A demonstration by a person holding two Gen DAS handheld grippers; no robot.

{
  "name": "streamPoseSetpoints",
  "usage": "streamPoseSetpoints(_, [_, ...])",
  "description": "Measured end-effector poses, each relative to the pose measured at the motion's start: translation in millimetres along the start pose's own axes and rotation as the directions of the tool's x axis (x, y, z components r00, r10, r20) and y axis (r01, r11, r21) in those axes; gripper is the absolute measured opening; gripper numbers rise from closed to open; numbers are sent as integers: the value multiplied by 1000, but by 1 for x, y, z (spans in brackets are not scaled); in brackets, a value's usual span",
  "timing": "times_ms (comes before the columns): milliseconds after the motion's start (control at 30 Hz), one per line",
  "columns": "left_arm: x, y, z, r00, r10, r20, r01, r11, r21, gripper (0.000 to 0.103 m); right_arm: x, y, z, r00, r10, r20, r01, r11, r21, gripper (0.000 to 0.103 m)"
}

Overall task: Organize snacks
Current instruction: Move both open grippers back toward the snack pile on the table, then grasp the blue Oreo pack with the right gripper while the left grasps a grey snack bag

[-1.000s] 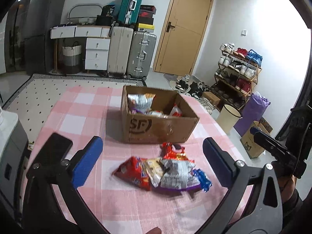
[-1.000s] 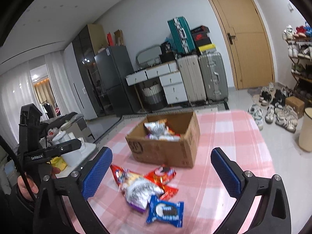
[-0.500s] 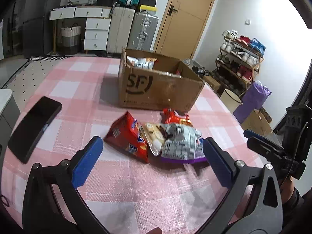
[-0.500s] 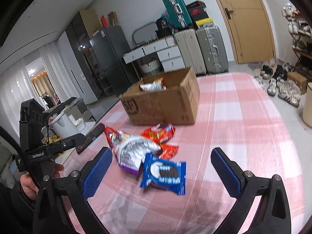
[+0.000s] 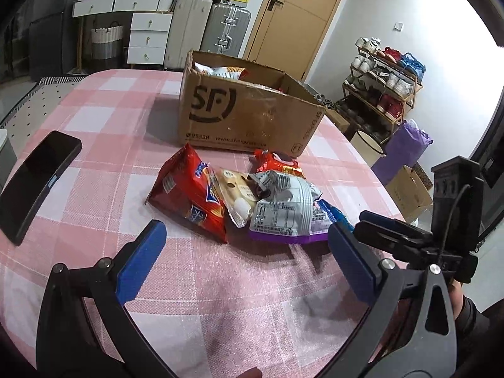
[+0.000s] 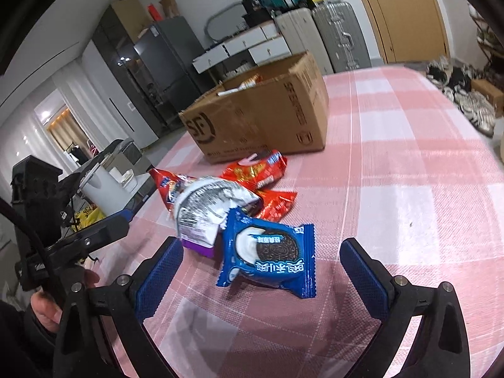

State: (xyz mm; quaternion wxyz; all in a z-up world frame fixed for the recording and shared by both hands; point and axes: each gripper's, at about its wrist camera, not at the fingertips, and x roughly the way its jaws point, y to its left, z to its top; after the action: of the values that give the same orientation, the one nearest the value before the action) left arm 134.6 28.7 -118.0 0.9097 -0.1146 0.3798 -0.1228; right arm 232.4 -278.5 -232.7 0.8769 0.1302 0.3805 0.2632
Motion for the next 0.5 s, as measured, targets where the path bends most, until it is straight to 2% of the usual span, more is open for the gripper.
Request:
streamPoseSetpoints(100, [3,3,0,1000,0,-3,0,1000,-7,102,5,-1,-1,1000,-9,-18,9,1000,-3,100])
streamPoseSetpoints(167, [4,6,-1,1000,-1,-7,1,1000,-16,102,10,-1,-3,999,-18,-37,18,1000,-10,87])
streamPoseSetpoints(200, [5,7,0,1000,-2,-8,2,1000,-21,102,12,-2,-3,999,-18,-46,18,1000,-10,84])
streamPoseSetpoints(300, [8,11,-1,1000,-2,-15,2,1000,-28,102,19,-4,-4,997,-33,-70,32,999,-9,82])
streamPoseSetpoints(500, [8,15,-4,1000,-2,-22,1,999,-36,102,26,-3,-5,995,-45,-84,43,999,-27,67])
